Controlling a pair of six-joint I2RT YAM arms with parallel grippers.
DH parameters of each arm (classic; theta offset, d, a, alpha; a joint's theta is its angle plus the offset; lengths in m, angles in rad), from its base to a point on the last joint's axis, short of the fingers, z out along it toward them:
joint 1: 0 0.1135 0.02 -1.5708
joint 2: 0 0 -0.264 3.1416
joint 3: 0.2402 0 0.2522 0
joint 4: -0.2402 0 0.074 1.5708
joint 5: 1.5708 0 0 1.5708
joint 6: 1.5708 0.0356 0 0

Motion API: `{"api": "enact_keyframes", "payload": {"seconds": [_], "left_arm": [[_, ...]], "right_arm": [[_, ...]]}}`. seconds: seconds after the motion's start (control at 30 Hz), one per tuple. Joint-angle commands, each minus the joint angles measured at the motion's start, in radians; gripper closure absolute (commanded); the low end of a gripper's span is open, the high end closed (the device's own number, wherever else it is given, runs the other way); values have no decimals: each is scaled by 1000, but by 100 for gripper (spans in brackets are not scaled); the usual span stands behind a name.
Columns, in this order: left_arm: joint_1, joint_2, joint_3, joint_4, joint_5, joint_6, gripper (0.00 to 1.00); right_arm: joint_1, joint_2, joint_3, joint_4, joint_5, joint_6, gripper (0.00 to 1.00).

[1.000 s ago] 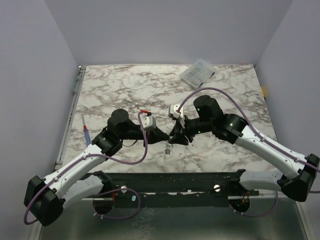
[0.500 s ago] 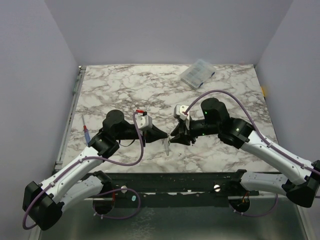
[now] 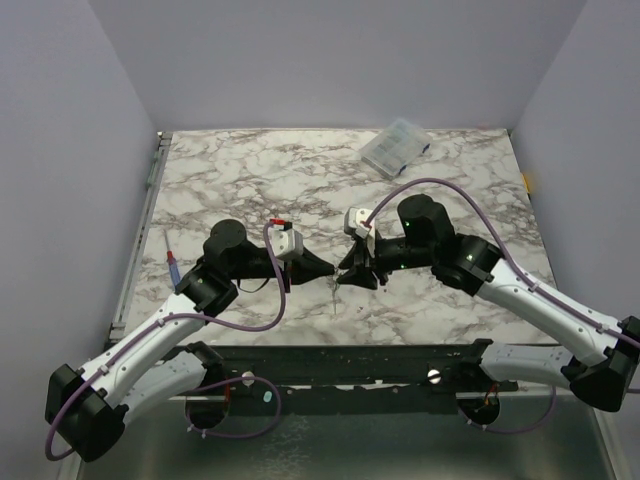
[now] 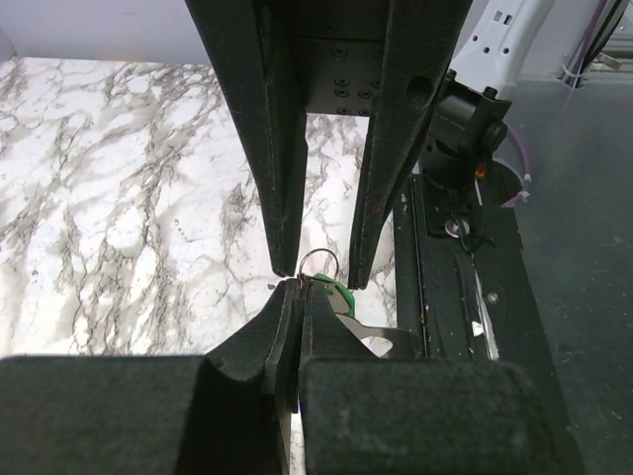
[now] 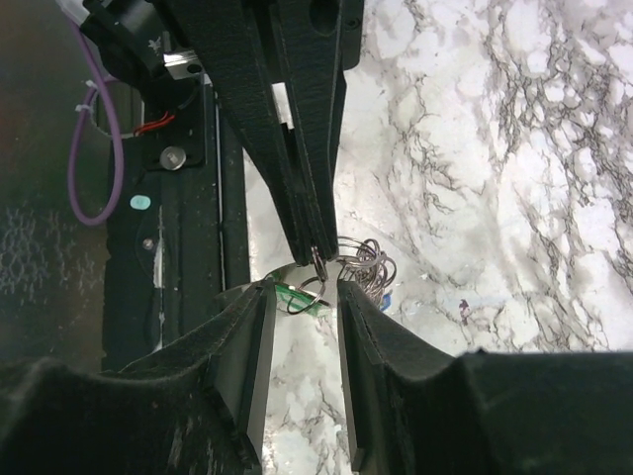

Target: Put the keys on the keyring

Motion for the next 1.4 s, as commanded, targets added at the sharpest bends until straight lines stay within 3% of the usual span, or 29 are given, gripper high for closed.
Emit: {"api": "enact_keyframes", "payload": {"seconds": [0.0,0.17,0.67,1.23,1.37], "left_arm": [[6,-21,3,44,12,-5,100],[8,-22,4,46,13,-6,100],[13,-27,-2,73,22,-28,100],[21,-36,-7,111,34,-60,100],[22,-41,-7,116,36,-65,100]], "right_arm": [[6,18,-4,22,50,11,61],[6,19,-13,39,72,13,74],[6,-36,-88,167,87,30,79],[6,-115,-187,328,71,45,77],[6,-127,-219,376,65,59,72]]}}
